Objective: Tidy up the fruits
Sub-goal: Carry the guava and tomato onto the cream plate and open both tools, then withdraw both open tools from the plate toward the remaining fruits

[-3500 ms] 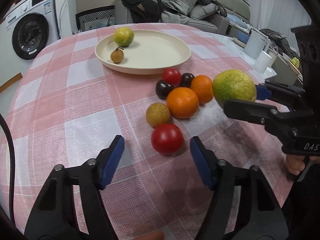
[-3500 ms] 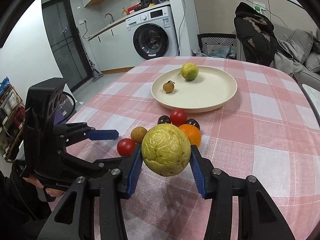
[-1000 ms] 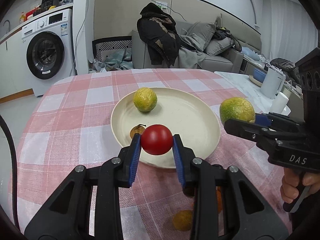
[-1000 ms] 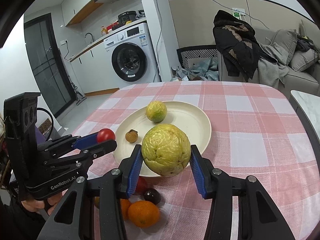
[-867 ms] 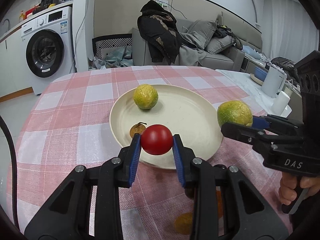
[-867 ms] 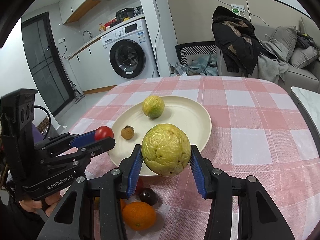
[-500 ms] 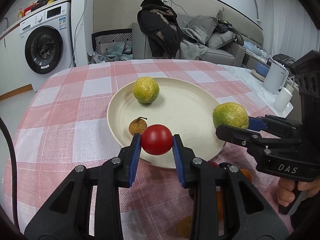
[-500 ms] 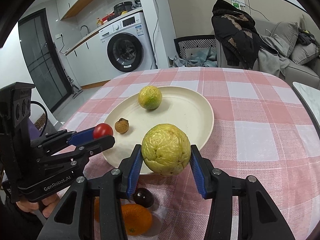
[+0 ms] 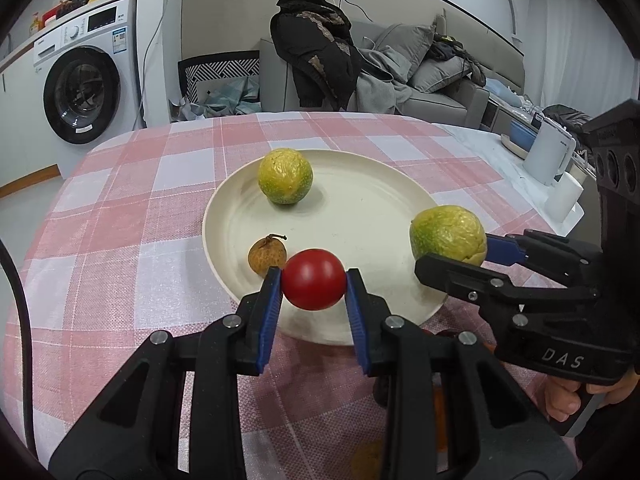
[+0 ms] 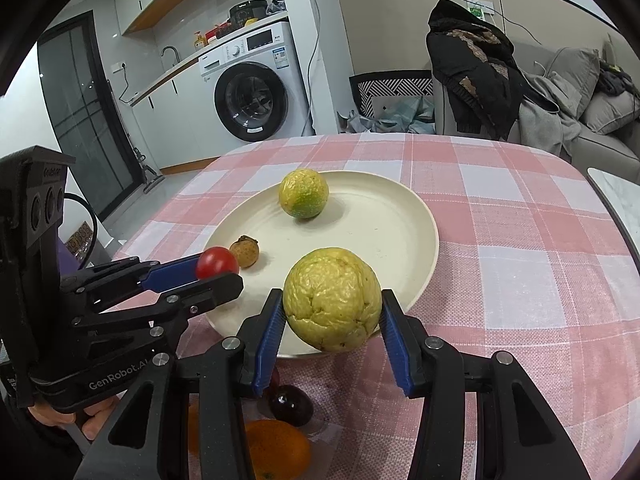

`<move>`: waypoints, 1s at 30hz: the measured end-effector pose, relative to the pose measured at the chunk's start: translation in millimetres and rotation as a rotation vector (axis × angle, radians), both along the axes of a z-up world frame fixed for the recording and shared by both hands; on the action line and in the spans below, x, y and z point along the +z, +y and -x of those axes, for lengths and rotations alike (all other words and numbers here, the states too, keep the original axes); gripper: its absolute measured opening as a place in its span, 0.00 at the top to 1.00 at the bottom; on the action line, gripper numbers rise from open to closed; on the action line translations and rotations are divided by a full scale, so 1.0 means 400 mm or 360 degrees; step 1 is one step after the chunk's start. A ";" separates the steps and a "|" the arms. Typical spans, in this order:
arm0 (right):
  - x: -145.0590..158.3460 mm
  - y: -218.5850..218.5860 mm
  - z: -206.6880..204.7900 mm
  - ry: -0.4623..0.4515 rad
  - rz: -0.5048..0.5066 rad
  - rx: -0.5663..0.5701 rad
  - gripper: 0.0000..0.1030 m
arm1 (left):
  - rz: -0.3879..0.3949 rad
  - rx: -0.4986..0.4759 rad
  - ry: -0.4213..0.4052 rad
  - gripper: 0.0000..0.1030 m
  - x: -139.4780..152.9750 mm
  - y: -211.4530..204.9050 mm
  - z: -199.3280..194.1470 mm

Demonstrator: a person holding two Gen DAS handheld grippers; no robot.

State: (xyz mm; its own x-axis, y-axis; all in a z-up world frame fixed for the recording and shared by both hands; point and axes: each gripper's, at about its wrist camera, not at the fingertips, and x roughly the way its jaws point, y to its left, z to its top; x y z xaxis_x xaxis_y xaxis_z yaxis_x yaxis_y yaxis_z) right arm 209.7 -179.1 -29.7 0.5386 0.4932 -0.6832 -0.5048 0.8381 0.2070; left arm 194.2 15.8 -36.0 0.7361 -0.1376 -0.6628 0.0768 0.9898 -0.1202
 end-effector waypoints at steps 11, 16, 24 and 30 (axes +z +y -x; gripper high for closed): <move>0.020 -0.008 0.009 -0.0084 0.0048 -0.0053 0.34 | -0.0029 0.0023 -0.0042 0.69 0.004 -0.003 -0.001; 0.039 -0.033 0.021 -0.0083 0.0081 -0.0089 0.16 | -0.0089 0.0072 -0.0045 0.42 0.011 0.005 0.018; 0.066 -0.066 0.061 -0.0099 0.0089 -0.0126 0.00 | -0.0064 0.0087 -0.0102 0.03 0.061 0.041 0.107; 0.089 -0.076 0.106 -0.0114 0.0100 -0.0092 0.00 | -0.0082 0.0109 -0.0111 0.01 0.085 0.057 0.181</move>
State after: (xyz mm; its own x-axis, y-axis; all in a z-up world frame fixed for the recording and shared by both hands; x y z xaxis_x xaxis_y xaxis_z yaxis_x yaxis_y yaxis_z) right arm 167.4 -209.6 5.8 0.6135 0.4171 -0.6705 -0.4667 0.8765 0.1181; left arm 121.6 38.7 -1.9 0.7872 -0.0528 -0.6144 0.0154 0.9977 -0.0660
